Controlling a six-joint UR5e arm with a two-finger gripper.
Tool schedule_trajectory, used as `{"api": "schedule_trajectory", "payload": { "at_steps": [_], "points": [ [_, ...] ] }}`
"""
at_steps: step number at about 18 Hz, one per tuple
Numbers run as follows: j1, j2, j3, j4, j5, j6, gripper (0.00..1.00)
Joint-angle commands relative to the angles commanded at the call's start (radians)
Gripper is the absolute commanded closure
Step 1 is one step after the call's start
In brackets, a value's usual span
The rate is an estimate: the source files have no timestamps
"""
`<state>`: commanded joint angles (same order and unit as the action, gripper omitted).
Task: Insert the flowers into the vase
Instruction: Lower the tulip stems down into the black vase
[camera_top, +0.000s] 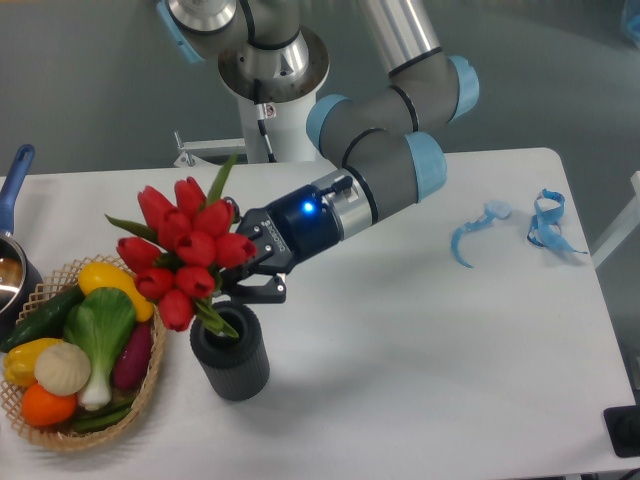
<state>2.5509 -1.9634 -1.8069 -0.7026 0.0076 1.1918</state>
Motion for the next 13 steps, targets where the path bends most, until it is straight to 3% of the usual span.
{"api": "schedule_trajectory", "payload": {
  "at_steps": [13],
  "points": [
    [0.023,-0.072,-0.037,0.000,0.043,0.068,0.71]
  ]
}}
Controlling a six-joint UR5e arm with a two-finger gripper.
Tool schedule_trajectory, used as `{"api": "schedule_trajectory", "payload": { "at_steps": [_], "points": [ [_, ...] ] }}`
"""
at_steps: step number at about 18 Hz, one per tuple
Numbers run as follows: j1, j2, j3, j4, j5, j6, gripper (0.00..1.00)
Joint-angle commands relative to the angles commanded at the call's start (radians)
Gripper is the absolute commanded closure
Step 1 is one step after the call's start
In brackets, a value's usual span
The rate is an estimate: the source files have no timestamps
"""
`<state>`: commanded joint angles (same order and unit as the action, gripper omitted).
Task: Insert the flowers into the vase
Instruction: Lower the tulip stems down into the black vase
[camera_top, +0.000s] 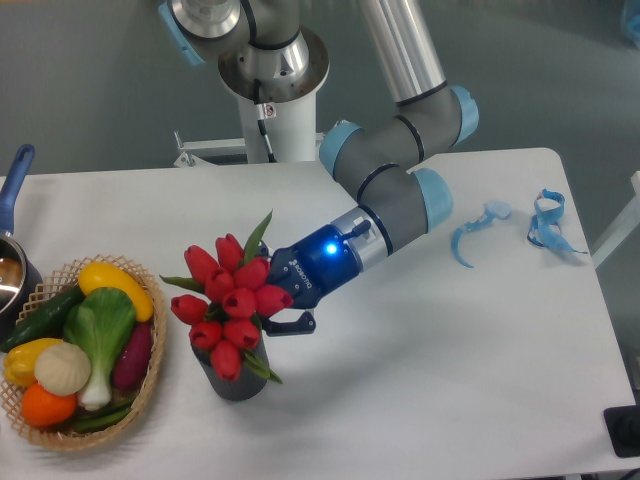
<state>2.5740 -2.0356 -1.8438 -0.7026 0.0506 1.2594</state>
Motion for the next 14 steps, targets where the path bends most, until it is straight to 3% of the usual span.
{"api": "schedule_trajectory", "payload": {
  "at_steps": [2,5,6,8,9,14],
  "points": [
    [-0.002,-0.002,-0.003,0.000,0.032,0.002,0.69],
    [-0.003,-0.009,-0.003,0.000,0.043,0.049,0.36],
    [-0.003,-0.012,-0.003,0.000,0.045,0.070,0.19],
    [-0.002,-0.012,-0.003,0.000,0.046,0.081,0.05],
    [-0.002,-0.011,-0.003,0.000,0.046,0.081,0.00],
    [0.020,0.017,0.012,0.000,0.164,0.083,0.00]
  ]
}}
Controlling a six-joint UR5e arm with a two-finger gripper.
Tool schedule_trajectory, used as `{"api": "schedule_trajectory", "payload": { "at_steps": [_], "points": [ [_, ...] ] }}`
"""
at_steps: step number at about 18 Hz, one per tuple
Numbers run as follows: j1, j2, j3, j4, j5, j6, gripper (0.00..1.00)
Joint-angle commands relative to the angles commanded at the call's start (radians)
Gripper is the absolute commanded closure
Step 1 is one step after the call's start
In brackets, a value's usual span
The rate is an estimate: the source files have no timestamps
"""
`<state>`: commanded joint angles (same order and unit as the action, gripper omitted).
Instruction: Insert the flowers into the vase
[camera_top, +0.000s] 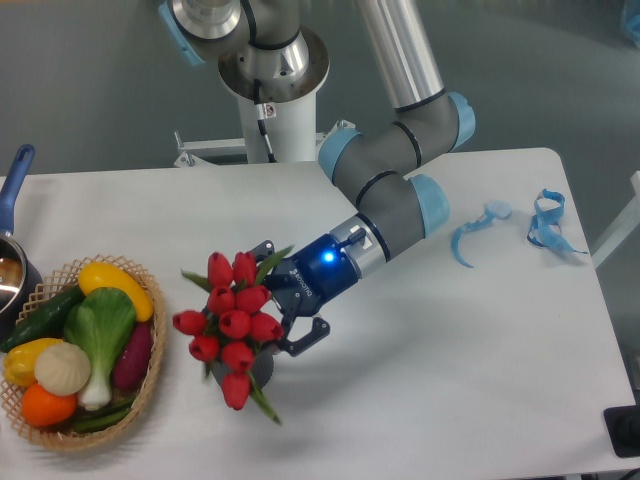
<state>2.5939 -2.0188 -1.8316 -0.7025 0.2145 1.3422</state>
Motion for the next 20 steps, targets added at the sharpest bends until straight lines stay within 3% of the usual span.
{"api": "schedule_trajectory", "payload": {
  "at_steps": [6,14,20],
  "points": [
    [0.075,0.069,-0.005,0.003,0.095,0.008,0.00],
    [0.202,0.227,-0.005,0.003,0.504,0.008,0.00],
    [0.282,0.281,0.095,-0.002,0.790,0.008,0.00]
  ]
}}
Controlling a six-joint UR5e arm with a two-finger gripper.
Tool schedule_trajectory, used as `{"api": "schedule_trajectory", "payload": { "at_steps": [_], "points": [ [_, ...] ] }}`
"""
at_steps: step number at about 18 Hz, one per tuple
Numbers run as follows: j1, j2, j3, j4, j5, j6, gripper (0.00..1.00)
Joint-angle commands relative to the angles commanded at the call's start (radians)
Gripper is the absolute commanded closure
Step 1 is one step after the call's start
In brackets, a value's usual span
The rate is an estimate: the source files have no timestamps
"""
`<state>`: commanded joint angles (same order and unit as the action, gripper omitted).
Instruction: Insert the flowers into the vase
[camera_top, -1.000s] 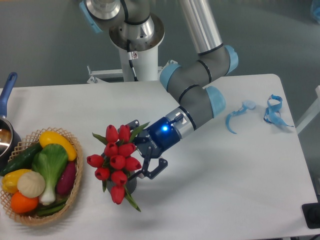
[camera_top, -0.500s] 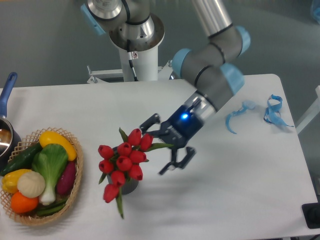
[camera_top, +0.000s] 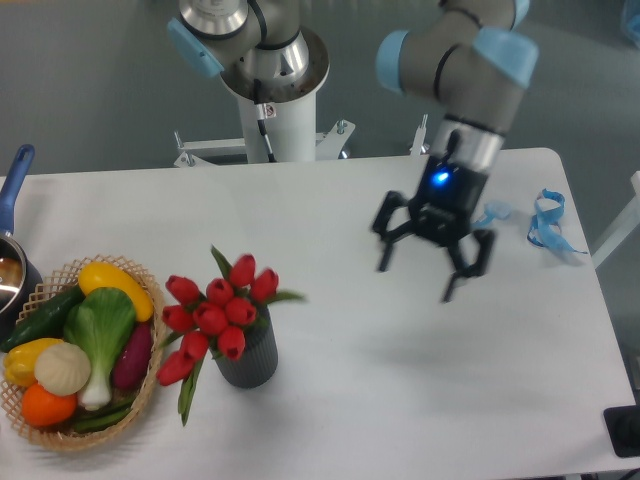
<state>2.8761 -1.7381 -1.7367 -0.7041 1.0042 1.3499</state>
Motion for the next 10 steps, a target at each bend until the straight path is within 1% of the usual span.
{"api": "schedule_trajectory", "payload": {
  "at_steps": [3,4,5,7,8,9,10],
  "points": [
    [0.003,0.043,0.037,-0.008,0.161,0.012,0.00],
    [0.005,0.051,0.045,-0.027,0.206,0.058,0.00],
    [0.005,0.060,0.055,-0.076,0.247,0.136,0.00],
    [0.032,0.078,0.083,-0.216,0.310,0.303,0.00],
    [0.055,0.087,0.091,-0.263,0.326,0.368,0.00],
    [0.071,0.091,0.092,-0.290,0.326,0.411,0.00],
    [0.087,0.104,0.085,-0.302,0.326,0.452,0.00]
  ]
}}
